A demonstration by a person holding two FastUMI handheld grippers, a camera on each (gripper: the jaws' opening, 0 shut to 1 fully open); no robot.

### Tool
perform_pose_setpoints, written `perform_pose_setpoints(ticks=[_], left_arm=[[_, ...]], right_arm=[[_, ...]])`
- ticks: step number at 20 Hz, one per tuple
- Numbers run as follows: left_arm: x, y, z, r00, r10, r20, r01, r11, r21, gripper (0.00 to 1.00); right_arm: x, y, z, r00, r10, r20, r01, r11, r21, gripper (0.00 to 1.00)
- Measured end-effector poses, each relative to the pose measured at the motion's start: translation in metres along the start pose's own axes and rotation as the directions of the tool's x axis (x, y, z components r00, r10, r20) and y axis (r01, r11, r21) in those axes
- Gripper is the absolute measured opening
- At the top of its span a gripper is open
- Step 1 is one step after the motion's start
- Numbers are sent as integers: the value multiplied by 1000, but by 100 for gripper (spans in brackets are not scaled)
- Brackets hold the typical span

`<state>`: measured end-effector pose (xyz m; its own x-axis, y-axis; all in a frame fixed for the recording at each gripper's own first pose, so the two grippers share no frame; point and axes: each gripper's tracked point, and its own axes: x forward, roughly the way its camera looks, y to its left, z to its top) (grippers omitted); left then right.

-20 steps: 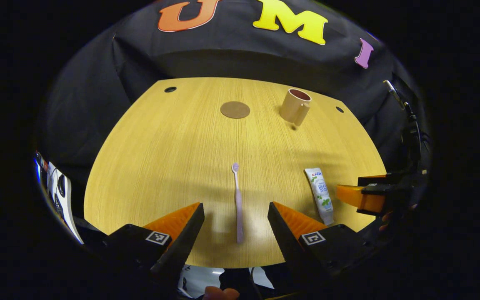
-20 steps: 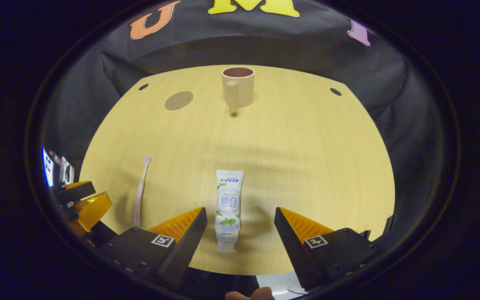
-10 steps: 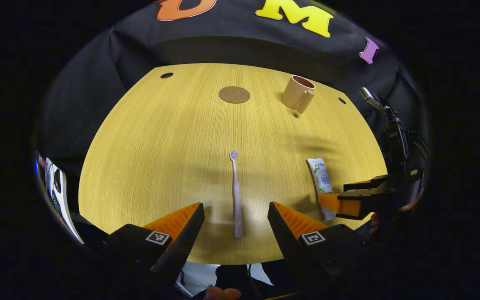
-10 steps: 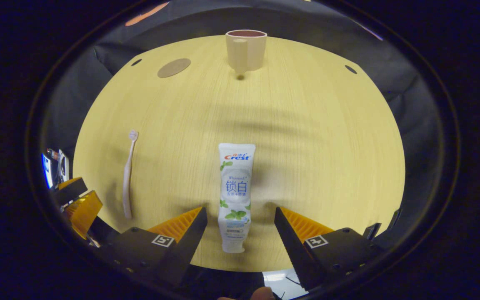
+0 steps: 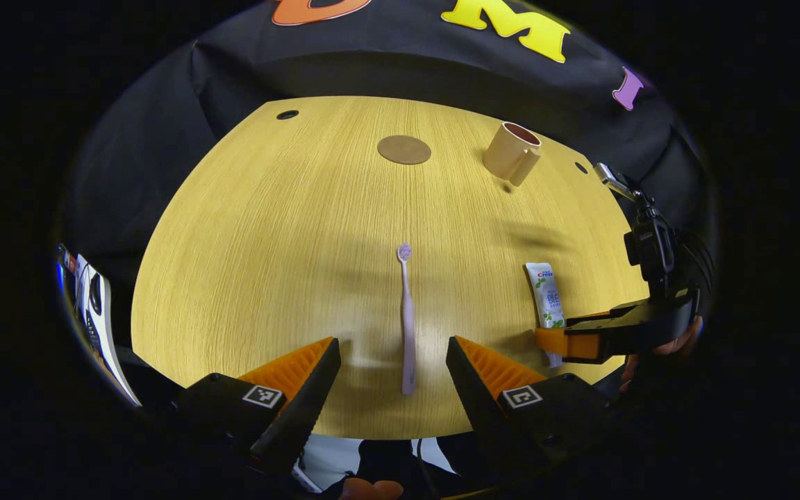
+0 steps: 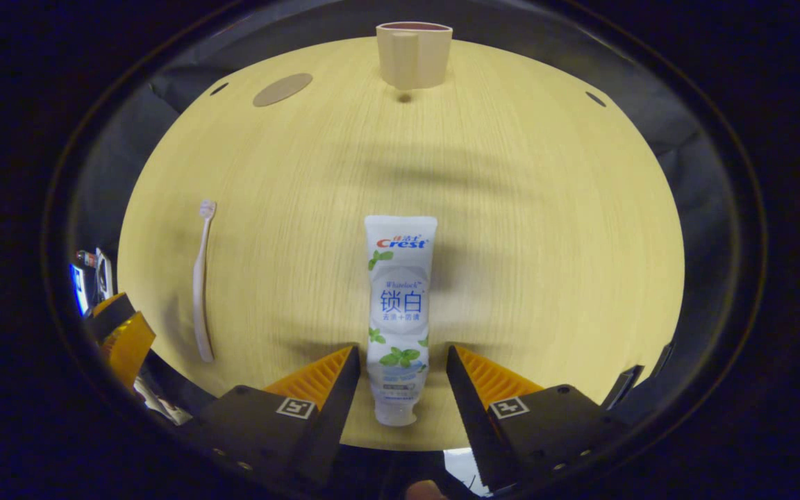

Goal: Put the toothbrush and toothpaste on the desktop into the cup, then pick up the cup and place it on the coaster on the desktop.

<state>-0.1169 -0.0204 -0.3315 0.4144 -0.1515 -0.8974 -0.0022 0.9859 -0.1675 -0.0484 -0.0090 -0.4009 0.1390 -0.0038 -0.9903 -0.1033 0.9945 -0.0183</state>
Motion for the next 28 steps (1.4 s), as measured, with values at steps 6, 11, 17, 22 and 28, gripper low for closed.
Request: perform_pose_setpoints(ticks=[6, 11, 17, 22, 28], left_arm=[[2, 3, 2, 1000, -3, -14, 3, 1000, 8, 99], [6, 7, 6, 1000, -7, -16, 7, 1000, 10, 99], [18, 1, 4, 998, -41, -44, 42, 999, 15, 99], [40, 5, -9, 991, -59, -116, 62, 998, 20, 99], [70, 24, -13, 988, -33, -149, 37, 999, 27, 99]], right_arm=[[5, 0, 4, 1000, -21, -14, 21, 1000, 14, 59], [5, 2, 4, 999, -30, -29, 31, 999, 31, 50], [5, 4, 4, 999, 11, -35, -10, 999, 51, 47], [1, -1, 7, 999, 31, -12, -30, 996, 90, 43], [-12, -2, 16, 998, 63, 20, -65, 990, 128, 43]])
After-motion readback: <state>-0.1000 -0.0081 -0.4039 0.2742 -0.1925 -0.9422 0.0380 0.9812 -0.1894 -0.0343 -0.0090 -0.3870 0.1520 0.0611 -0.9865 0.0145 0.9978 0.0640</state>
